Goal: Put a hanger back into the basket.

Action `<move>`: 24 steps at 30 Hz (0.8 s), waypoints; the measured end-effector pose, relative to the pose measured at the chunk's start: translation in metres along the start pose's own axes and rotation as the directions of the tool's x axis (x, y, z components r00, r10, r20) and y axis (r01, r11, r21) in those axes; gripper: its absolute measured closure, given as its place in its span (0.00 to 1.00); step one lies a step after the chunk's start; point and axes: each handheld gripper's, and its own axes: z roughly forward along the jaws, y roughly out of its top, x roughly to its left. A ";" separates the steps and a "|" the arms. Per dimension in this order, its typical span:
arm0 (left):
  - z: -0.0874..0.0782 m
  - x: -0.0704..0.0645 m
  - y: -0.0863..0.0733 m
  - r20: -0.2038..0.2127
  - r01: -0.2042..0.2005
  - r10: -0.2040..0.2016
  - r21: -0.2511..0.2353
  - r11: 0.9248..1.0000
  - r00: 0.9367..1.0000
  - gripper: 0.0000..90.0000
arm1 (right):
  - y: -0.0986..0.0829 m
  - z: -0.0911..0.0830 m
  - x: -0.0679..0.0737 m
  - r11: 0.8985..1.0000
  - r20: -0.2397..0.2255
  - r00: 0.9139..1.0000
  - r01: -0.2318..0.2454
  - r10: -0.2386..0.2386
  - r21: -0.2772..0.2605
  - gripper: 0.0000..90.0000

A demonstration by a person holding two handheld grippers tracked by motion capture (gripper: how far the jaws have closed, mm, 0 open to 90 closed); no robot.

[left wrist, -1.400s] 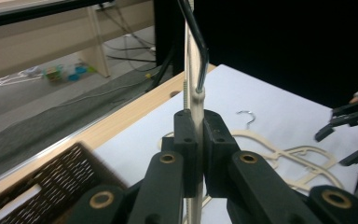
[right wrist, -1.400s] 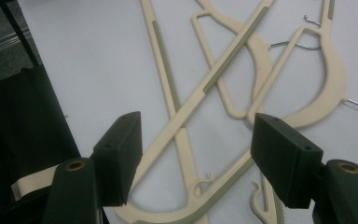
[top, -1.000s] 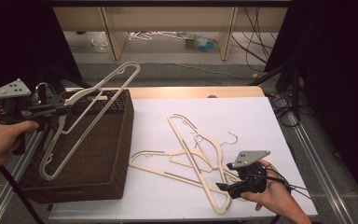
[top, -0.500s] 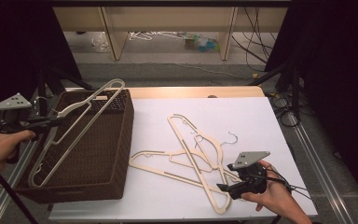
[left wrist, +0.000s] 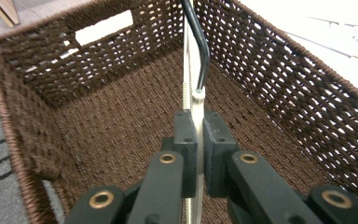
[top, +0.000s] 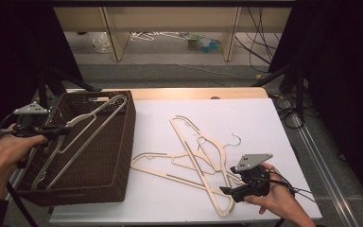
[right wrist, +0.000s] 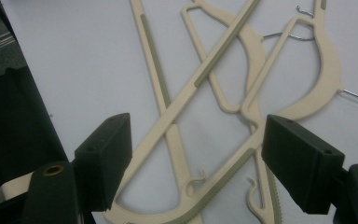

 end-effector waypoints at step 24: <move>0.046 0.001 -0.022 -0.158 0.121 -0.119 0.003 0.993 0.980 0.89 | -0.002 0.003 -0.001 1.000 0.000 1.000 0.010 -0.010 0.007 0.28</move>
